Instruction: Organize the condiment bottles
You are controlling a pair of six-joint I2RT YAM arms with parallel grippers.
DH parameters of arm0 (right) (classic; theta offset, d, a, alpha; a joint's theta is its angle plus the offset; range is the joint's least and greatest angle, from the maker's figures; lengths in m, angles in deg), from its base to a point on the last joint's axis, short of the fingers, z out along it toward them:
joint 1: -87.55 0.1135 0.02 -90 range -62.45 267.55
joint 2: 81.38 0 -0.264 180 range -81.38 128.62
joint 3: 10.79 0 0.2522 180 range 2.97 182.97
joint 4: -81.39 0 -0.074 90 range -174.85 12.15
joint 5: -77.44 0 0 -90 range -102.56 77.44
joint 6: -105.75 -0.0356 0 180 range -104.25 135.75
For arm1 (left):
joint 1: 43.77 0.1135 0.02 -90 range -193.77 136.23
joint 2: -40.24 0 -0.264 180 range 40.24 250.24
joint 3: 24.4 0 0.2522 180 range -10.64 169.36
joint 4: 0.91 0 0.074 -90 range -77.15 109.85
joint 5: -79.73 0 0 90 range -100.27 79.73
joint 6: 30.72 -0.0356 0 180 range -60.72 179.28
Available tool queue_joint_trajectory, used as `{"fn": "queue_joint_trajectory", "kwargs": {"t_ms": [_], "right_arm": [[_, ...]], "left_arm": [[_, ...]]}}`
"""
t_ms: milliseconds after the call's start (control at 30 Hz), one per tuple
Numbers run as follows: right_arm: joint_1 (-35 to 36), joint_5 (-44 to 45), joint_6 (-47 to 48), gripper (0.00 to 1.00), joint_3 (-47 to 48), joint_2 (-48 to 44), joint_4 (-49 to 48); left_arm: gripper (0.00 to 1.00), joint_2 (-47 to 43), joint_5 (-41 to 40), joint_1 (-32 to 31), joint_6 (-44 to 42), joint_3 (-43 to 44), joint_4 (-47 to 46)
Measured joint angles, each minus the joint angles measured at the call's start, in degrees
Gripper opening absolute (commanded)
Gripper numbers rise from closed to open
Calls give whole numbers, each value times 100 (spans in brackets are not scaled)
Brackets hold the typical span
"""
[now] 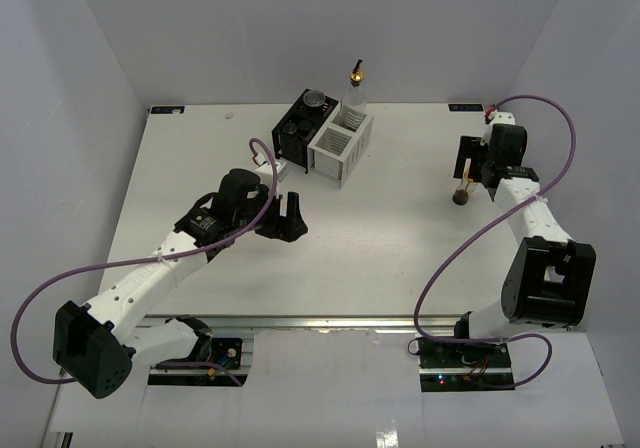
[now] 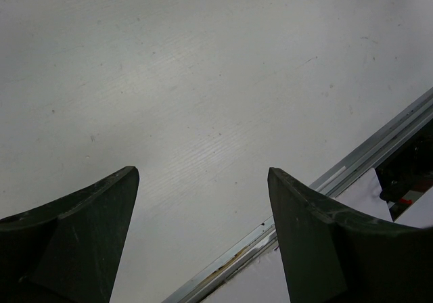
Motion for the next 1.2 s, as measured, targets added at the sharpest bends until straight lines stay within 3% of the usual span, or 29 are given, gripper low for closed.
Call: {"fn": "queue_joint_trajectory", "kwargs": {"t_ms": [200,533,767,900,1200], "right_arm": [[-16,-20,20,63,0,2,-36],[-85,-108,33,9,57,71,-79],[-65,-381,27,8,340,81,336],[150,-571,39,8,934,85,884],[1998,-922,4,8,2437,71,1421]], "left_arm": [[88,0,-7,-4,-1,1,0],[89,-14,-54,-4,-4,2,13],[98,-39,-250,-4,20,1,44],[98,-39,-374,-4,50,2,80],[98,-205,-762,-4,59,2,222]]}}
